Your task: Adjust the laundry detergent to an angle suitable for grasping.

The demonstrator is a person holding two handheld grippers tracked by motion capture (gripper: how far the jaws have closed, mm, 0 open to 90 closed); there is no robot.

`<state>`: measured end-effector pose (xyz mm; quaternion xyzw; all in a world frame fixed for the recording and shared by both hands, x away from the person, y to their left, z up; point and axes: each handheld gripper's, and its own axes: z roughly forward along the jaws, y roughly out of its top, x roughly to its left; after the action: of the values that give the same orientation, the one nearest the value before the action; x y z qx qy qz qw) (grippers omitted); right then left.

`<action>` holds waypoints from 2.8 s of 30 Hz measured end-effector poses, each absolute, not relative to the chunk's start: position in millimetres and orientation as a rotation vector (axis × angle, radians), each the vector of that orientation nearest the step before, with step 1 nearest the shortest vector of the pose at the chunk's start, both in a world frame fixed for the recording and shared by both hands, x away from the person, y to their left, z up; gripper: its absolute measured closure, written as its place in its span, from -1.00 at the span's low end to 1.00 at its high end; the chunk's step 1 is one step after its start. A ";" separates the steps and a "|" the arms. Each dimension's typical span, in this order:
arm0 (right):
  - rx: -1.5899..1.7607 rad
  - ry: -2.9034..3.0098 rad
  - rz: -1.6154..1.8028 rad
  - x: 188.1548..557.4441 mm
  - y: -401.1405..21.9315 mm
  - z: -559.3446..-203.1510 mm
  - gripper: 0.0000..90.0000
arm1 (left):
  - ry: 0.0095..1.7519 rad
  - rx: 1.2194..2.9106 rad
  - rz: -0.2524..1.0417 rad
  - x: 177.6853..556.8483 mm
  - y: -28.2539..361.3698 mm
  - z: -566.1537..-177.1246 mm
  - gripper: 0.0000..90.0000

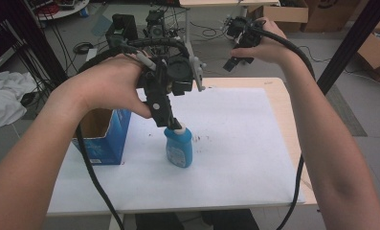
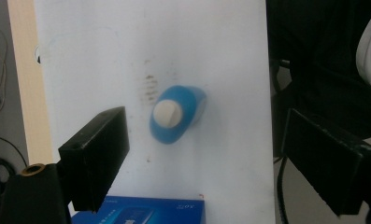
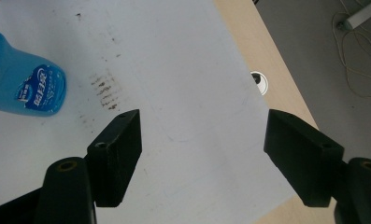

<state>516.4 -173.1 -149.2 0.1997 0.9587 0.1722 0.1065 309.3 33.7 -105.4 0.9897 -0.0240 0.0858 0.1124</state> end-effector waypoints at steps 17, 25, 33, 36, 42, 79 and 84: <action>0.602 2.825 0.533 513.4 -178.8 -150.8 -0.40 | -0.085 2.900 0.264 308.2 31.6 -105.5 -0.65; 0.587 2.822 0.544 508.6 -177.8 -151.6 -0.41 | -0.083 2.902 0.266 306.6 31.9 -105.7 -0.65; 0.586 2.806 0.592 503.5 -180.4 -148.7 -0.41 | -0.094 2.900 0.271 304.4 31.6 -103.8 -0.65; 0.575 2.802 0.614 499.6 -182.1 -148.0 -0.41 | -0.089 2.892 0.257 304.5 33.0 -103.3 -0.65; 0.573 2.792 0.671 493.3 -185.9 -148.8 -0.42 | -0.076 2.900 0.256 305.5 34.5 -106.0 -0.65; 0.569 2.719 0.955 437.2 -215.0 -180.1 -0.50 | -0.037 2.894 0.243 305.5 37.9 -106.1 -0.65; 0.558 2.715 0.975 428.7 -212.5 -188.0 -0.50 | -0.032 2.898 0.237 305.8 39.0 -106.6 -0.65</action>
<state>428.7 -212.5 -188.0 0.1888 0.9193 0.3301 0.1017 305.8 39.0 -106.6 0.9898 -0.0110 0.0809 0.1167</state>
